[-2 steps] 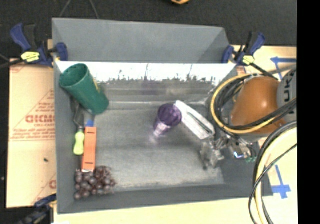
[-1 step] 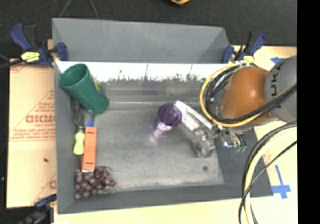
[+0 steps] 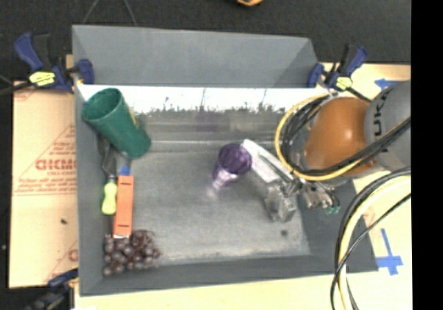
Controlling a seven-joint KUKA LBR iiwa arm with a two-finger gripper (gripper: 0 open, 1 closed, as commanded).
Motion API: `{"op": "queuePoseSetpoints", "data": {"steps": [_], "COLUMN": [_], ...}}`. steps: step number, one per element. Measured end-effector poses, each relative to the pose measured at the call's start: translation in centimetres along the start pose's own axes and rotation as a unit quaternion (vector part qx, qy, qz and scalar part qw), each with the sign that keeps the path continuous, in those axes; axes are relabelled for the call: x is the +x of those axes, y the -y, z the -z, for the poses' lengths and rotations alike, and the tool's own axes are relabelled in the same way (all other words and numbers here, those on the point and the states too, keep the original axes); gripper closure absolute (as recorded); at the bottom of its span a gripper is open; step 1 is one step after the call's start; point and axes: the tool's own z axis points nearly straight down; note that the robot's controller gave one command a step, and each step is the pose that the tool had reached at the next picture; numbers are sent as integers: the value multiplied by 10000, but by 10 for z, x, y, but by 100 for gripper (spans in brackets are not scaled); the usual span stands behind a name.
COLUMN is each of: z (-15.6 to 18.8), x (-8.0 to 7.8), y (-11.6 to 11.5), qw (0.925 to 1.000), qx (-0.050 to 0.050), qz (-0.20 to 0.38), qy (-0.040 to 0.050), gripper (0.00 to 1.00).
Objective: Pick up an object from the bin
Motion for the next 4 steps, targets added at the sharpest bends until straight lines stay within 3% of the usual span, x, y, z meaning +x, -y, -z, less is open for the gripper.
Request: {"op": "queuePoseSetpoints", "data": {"steps": [1,2,3,4], "z": [87,43,44,18], "x": [-25,7,14,-48], "y": [-5,12,-25,-25], "qw": [9999,9999,9713,9950], "qx": [20,-14,-5,3], "qz": [-144,-95,-2377,-999], "qy": [82,-64,103,45], "gripper": [100,100,100,100]}}
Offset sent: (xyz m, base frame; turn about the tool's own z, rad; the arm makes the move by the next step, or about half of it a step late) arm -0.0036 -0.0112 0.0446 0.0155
